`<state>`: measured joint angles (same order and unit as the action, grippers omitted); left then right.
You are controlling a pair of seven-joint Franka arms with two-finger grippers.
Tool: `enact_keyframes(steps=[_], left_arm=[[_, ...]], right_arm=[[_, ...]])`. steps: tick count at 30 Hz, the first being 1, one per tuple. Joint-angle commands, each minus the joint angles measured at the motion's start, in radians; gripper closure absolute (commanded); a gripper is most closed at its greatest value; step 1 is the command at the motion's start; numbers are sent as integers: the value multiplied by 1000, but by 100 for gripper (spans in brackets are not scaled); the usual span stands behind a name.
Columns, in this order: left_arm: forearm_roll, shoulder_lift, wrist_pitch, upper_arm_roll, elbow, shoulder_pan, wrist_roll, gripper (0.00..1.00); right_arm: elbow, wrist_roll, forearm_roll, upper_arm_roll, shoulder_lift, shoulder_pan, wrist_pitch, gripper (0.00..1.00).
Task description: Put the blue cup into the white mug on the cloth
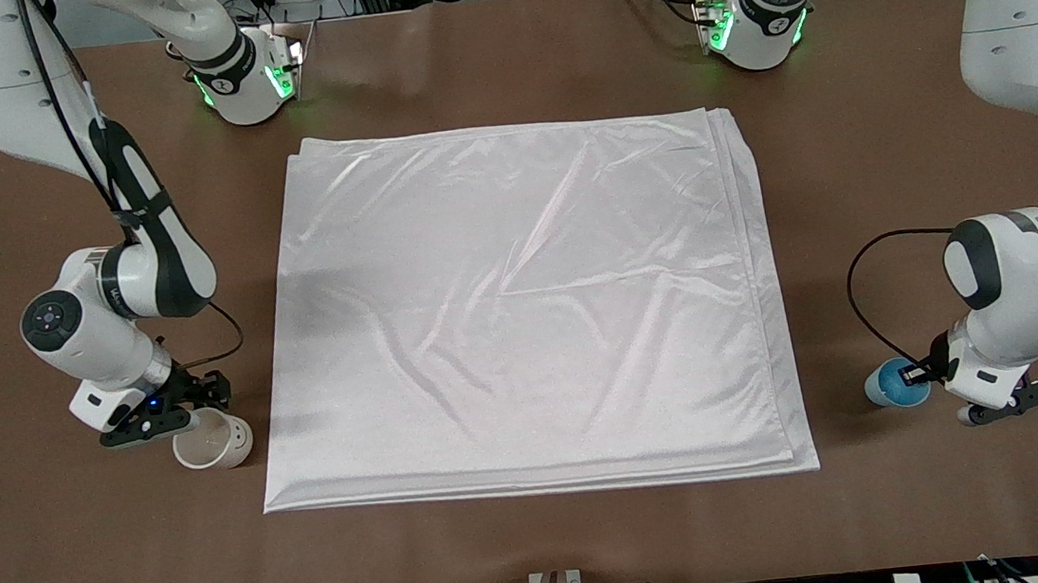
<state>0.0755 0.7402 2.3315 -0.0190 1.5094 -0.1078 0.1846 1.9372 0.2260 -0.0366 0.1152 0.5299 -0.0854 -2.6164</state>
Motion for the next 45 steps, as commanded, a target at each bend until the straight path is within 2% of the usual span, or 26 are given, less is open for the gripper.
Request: enact_keyframes(steps=[1, 11, 20, 28, 32, 40, 45], left_arm=[[-5, -15, -30, 4, -6, -1, 10, 100], [-6, -58, -139, 4, -20, 2, 18, 100], [0, -136, -236, 1, -31, 2, 10, 100], [1, -188, -326, -6, -28, 3, 4, 100], [0, -205, -343, -6, -29, 19, 4, 100], [-2, -248, -417, -36, -32, 28, 7, 100], [-5, -251, -440, -29, -34, 56, 15, 100]], right_arm=[[-29, 7, -19, -5, 22, 3, 1, 53], [-29, 1, -19, -15, 9, -4, 16, 99], [-40, 1, -19, -34, -33, -20, 50, 100], [-162, -74, -19, -34, -68, -74, 297, 100], [-198, -118, -19, -34, -85, -112, 340, 100], [-239, -344, -16, -32, -91, -258, 357, 100], [-274, -523, 0, -29, -85, -359, 352, 100]])
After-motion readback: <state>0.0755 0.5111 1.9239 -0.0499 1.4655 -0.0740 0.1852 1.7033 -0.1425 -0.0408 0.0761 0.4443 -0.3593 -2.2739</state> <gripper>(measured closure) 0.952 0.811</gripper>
